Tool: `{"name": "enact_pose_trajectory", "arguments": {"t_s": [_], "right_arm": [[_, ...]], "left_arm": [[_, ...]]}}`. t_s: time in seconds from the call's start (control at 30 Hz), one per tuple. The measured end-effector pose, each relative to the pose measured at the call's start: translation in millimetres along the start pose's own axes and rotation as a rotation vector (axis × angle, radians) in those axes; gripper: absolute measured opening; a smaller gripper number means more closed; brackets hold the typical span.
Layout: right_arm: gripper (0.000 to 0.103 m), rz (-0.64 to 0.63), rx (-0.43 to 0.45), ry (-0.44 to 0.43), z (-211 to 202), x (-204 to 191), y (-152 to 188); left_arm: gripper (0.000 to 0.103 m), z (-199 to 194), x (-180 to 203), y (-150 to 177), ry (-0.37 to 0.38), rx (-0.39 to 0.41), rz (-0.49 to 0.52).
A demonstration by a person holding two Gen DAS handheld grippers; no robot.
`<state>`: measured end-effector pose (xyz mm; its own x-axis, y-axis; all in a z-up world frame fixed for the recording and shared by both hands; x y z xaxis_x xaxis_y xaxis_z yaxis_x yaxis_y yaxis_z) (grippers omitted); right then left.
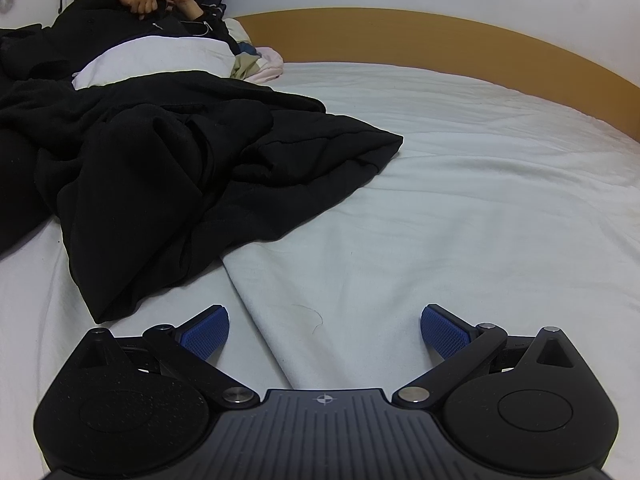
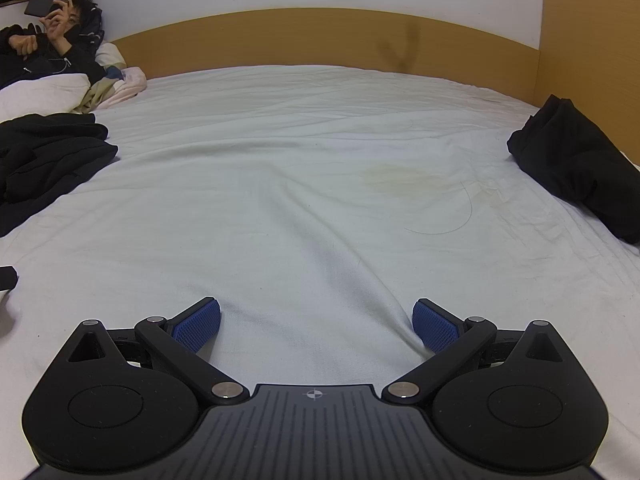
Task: Fold clothes
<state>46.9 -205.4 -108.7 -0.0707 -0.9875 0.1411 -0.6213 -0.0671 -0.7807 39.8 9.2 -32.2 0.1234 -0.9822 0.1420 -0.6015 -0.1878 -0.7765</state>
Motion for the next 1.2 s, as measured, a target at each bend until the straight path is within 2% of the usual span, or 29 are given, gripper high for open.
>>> {"name": "enact_pose_trajectory", "arguments": {"t_s": [1.2], "right_arm": [[0.103, 0.011, -0.002, 0.015, -1.4, -1.2, 1.1]], "left_arm": [[0.102, -3.2, -8.8, -0.4, 0.030, -0.026, 0.006]]}}
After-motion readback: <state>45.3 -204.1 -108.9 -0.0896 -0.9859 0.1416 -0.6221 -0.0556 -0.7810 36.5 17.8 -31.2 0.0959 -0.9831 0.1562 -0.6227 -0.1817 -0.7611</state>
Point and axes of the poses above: each gripper's, at about its wrist camera, not at the fingertips, and z roughly the way its jaws point, x to its right, y to its underside, the point moved 6 cm from there along z, roughly the way its jaws point, and after that the axes turned 12 degrees about -z, right-handed, at the moved point
